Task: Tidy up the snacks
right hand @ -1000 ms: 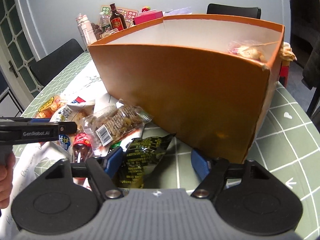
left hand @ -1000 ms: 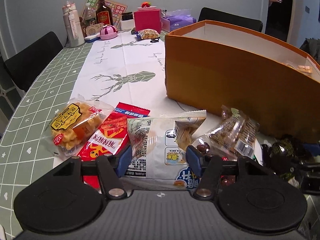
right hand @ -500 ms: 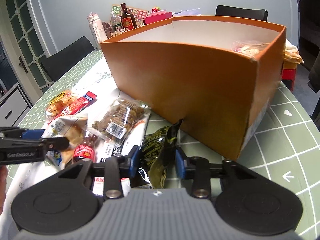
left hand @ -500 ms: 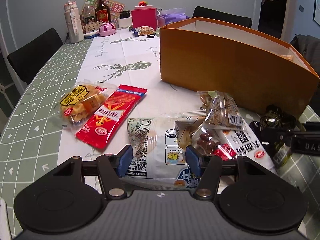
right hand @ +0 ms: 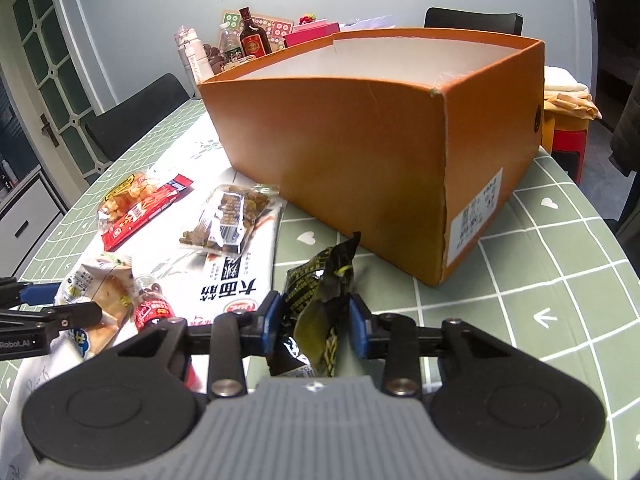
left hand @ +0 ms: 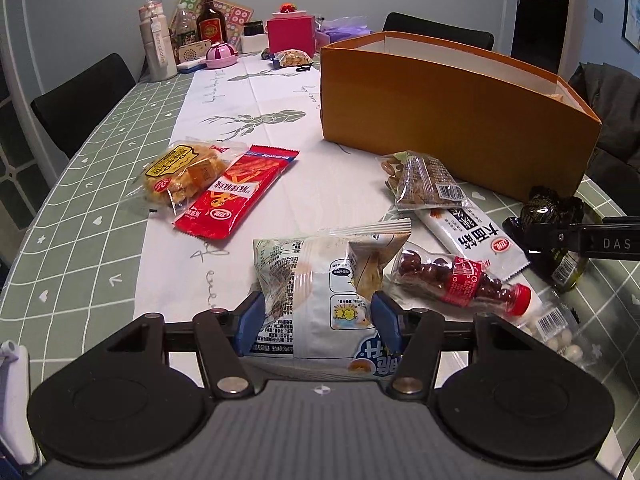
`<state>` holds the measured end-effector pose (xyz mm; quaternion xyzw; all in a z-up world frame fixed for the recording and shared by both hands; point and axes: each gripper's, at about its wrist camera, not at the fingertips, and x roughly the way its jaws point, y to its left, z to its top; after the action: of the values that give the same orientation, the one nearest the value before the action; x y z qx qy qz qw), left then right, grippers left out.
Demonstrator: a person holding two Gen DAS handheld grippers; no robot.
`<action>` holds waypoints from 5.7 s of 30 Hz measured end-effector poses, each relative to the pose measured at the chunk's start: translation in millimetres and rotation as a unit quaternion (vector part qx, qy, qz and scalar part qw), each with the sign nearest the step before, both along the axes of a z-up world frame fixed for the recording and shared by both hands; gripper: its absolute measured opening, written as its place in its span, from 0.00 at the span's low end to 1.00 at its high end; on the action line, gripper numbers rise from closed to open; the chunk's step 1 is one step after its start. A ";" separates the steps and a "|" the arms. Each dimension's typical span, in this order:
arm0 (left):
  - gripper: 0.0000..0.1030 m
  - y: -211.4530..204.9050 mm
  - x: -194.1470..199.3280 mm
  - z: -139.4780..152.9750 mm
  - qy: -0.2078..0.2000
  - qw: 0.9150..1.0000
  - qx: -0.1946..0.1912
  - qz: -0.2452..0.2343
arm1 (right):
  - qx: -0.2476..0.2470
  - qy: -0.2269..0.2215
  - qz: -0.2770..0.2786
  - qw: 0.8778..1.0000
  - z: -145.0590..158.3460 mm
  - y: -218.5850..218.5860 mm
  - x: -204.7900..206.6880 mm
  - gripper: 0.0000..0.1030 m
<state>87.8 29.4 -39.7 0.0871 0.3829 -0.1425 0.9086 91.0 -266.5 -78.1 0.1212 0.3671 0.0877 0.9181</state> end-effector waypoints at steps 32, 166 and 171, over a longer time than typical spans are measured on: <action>0.86 -0.4 18.6 -19.9 0.035 0.998 -0.022 0.045 | -0.042 -0.012 0.005 0.999 -3.2 6.1 9.9 0.53; 0.87 -212.2 245.5 19.5 0.078 0.952 0.242 -0.170 | 0.191 0.180 -0.107 0.959 17.4 -68.0 302.7 0.57; 0.89 -207.1 247.3 29.9 0.076 0.959 0.223 -0.157 | 0.190 0.176 -0.108 0.960 23.4 -73.6 294.9 0.57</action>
<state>335.1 -177.7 -9.9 0.3356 0.4548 -0.2000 0.8003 385.9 -340.1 -54.7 0.3457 0.4842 0.0338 0.8031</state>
